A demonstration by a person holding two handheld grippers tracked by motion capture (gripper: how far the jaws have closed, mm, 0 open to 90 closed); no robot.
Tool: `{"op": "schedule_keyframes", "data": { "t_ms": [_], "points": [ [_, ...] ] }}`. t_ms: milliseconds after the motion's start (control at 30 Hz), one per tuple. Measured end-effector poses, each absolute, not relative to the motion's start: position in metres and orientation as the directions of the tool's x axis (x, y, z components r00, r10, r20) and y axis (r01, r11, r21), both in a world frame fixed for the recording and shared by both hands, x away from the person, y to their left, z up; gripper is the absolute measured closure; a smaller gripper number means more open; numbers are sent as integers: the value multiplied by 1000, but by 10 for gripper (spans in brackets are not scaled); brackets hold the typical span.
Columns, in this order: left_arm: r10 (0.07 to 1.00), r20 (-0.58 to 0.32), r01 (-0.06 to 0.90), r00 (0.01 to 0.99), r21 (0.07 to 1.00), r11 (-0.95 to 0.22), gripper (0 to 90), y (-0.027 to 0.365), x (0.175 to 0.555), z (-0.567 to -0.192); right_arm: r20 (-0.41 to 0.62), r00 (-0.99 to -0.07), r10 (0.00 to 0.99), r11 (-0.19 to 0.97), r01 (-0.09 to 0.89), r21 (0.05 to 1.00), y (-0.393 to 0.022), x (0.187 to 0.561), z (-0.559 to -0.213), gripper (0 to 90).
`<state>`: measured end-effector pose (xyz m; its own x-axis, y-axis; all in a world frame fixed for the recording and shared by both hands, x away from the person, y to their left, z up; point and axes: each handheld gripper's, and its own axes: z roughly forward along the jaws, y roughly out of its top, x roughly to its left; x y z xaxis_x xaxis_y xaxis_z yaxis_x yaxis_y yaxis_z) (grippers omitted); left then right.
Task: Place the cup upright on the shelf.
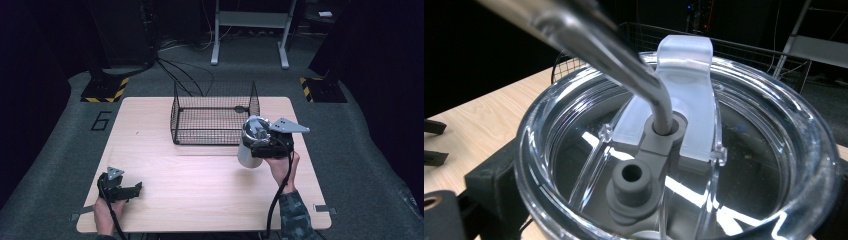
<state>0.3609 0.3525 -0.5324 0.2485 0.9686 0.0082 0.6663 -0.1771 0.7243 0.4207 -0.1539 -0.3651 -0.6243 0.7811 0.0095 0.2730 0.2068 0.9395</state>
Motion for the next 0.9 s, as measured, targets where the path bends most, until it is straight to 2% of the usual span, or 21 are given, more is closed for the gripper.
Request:
{"op": "schedule_keyframes", "data": {
  "t_ms": [900],
  "points": [
    [970, 4, 663, 242, 729, -169, 3, 352, 361, -533, 3, -632, 775, 208, 260, 943, -147, 446, -333, 33]
  ]
}}
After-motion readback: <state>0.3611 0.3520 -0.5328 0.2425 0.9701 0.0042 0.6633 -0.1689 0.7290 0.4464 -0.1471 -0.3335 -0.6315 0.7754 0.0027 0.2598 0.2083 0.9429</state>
